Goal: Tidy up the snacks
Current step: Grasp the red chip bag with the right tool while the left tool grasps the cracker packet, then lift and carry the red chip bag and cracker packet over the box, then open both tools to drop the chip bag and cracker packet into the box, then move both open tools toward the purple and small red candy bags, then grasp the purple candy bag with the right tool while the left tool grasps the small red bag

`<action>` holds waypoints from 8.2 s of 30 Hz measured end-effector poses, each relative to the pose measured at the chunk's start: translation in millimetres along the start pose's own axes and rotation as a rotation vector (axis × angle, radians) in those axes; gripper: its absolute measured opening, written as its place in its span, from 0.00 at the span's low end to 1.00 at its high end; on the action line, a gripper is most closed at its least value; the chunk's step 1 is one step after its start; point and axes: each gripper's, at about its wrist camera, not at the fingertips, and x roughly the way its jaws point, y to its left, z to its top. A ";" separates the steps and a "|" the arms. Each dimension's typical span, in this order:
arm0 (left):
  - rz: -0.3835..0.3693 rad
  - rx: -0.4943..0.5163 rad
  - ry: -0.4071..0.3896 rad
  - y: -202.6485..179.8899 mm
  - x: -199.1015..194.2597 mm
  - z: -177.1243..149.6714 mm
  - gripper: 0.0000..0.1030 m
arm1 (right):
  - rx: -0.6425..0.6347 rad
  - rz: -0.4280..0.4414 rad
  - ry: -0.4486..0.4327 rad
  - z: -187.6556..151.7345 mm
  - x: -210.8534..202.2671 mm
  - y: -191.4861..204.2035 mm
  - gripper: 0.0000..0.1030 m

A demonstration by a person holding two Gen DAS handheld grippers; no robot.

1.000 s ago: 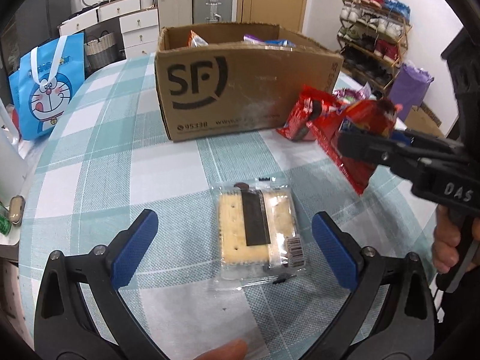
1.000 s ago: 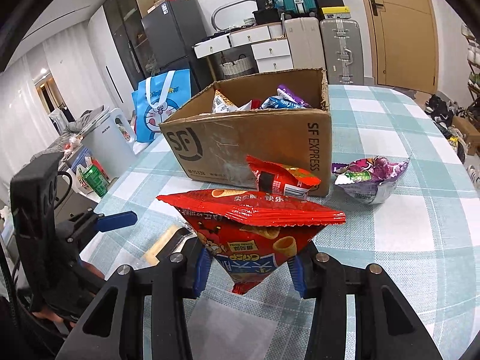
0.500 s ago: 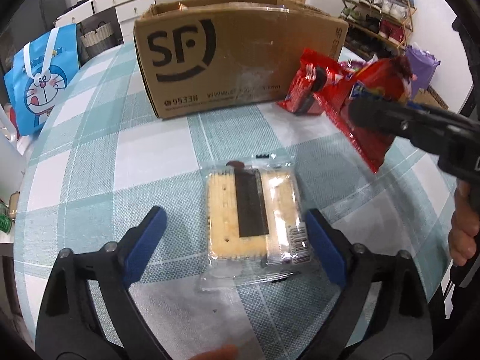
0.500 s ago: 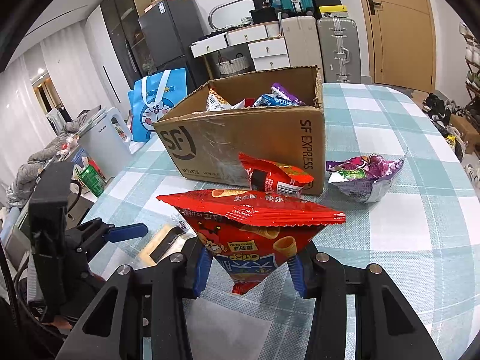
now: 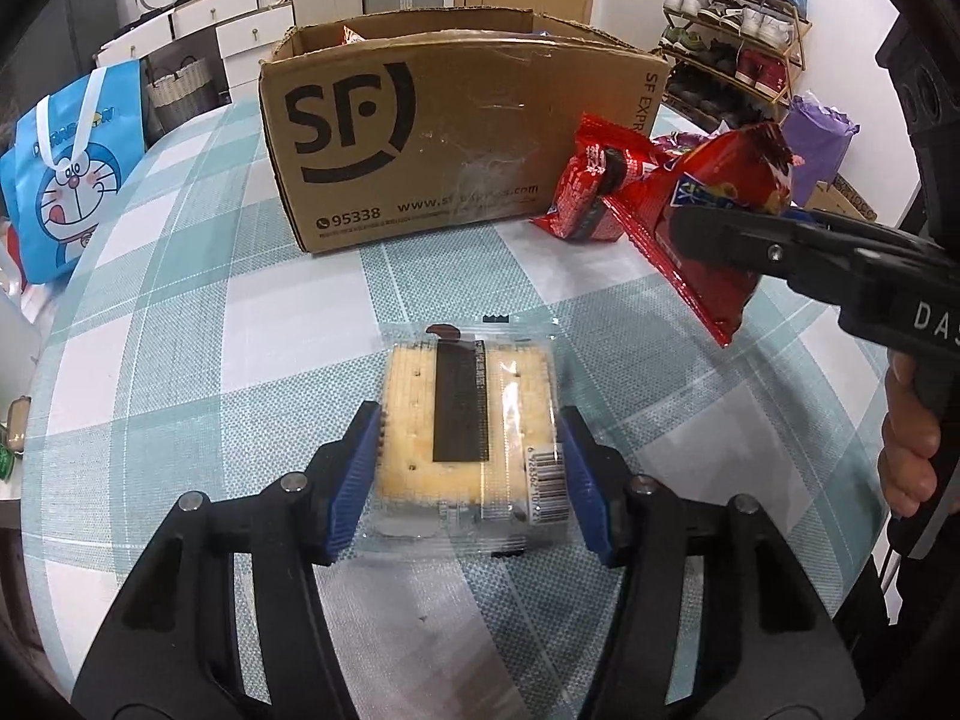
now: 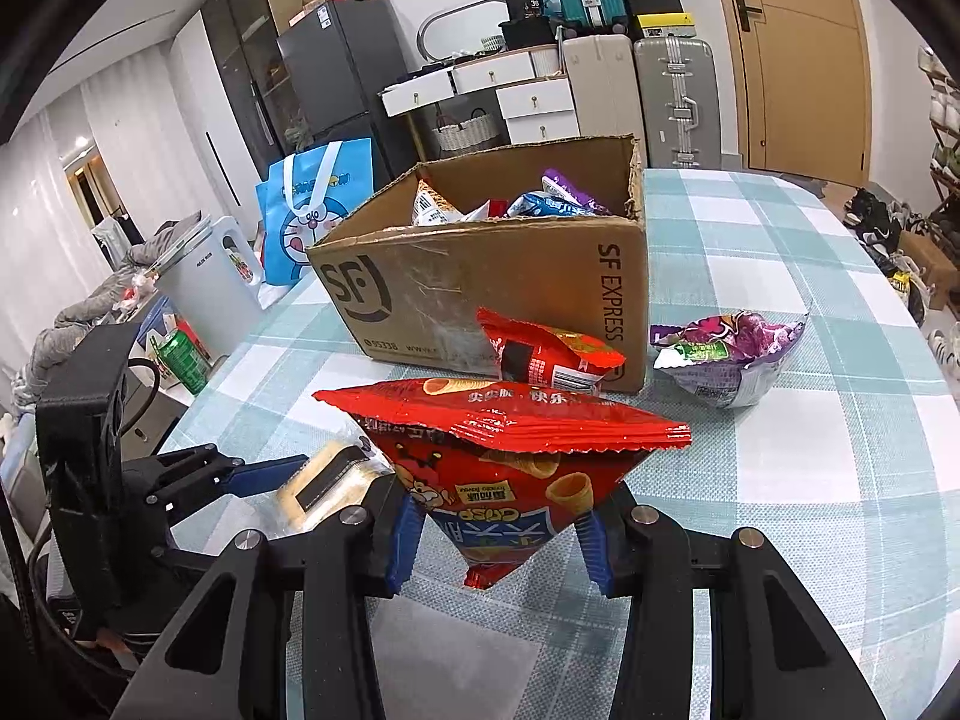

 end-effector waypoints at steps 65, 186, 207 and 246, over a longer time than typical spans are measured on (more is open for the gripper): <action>0.004 -0.106 -0.305 32.9 -73.2 136.8 0.54 | -0.033 0.041 -0.187 96.2 -13.8 10.0 0.43; 0.059 -0.095 -0.127 -23.9 27.1 94.2 0.99 | 0.297 -0.193 0.004 35.3 25.0 -130.2 0.99; 0.059 -0.093 -0.125 -25.7 29.7 93.6 0.99 | 0.206 -0.130 0.065 30.4 36.7 -110.7 0.60; 0.024 0.048 -0.094 -99.8 66.9 115.5 0.74 | 0.276 -0.122 -0.081 34.5 -6.0 -132.4 0.51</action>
